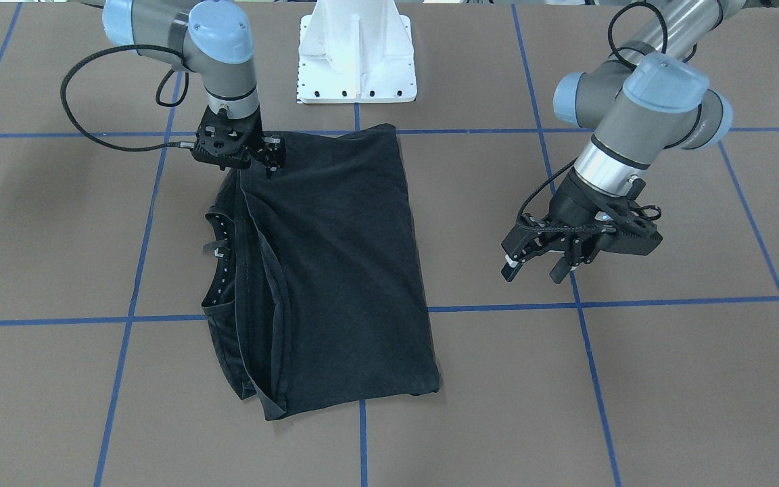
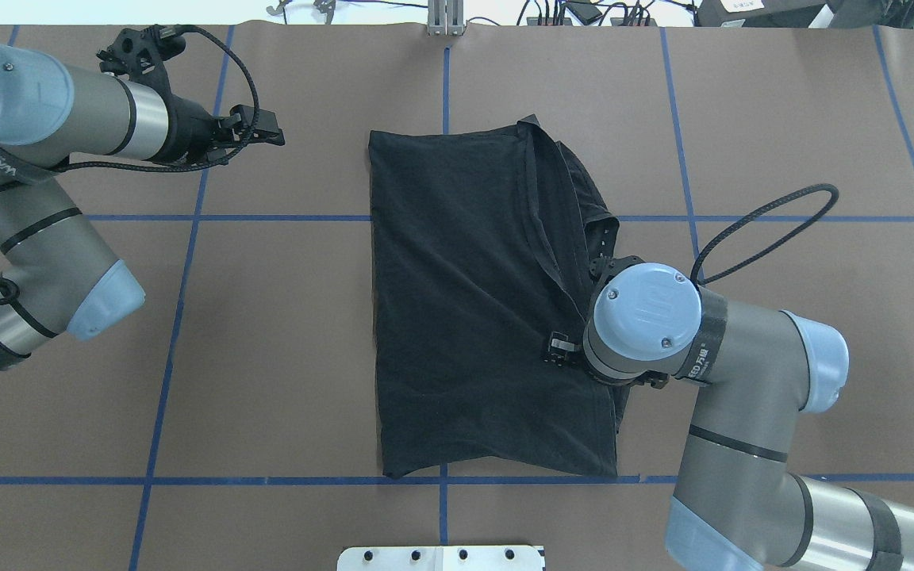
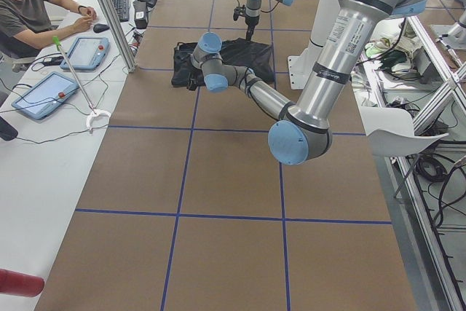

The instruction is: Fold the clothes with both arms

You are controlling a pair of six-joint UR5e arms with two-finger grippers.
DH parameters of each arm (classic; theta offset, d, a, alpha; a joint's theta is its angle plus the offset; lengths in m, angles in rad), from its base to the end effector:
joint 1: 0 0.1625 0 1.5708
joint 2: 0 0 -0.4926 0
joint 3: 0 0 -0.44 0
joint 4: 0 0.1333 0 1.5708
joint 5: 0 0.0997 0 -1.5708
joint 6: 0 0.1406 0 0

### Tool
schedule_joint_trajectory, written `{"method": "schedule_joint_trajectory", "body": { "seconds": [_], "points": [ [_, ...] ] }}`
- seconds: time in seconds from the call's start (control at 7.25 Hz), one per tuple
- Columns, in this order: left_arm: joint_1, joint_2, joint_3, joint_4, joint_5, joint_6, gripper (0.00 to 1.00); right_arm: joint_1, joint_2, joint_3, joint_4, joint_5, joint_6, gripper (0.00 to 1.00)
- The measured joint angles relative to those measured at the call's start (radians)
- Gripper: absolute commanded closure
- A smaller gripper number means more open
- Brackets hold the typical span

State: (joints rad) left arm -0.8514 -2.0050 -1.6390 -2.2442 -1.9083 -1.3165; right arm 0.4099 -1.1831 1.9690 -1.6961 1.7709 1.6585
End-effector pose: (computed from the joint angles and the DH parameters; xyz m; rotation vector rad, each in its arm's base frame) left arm 0.4314 -0.6241 0.3565 0.3592 1.1506 -0.3252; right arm -0.5638 -0.3598 0.3549 -0.0853 -0.6857 0.4117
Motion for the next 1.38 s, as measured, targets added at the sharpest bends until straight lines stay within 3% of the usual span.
{"method": "schedule_joint_trajectory", "body": {
  "seconds": [0.28, 0.55, 0.83, 1.38],
  "points": [
    [0.000, 0.000, -0.001, 0.000, 0.000, 0.000, 0.00, -0.022, -0.079, 0.010, 0.180, -0.038, 0.438, 0.07],
    [0.000, 0.000, -0.001, 0.000, 0.000, 0.000, 0.00, -0.069, -0.162, 0.008, 0.333, -0.111, 0.653, 0.08],
    [0.000, 0.000, 0.003, 0.000, 0.000, 0.000, 0.00, -0.112, -0.189, 0.008, 0.355, -0.173, 0.715, 0.10],
    [0.000, 0.000, 0.004, 0.000, 0.000, 0.000, 0.00, -0.143, -0.195, 0.000, 0.355, -0.187, 0.723, 0.15]
  ]
}}
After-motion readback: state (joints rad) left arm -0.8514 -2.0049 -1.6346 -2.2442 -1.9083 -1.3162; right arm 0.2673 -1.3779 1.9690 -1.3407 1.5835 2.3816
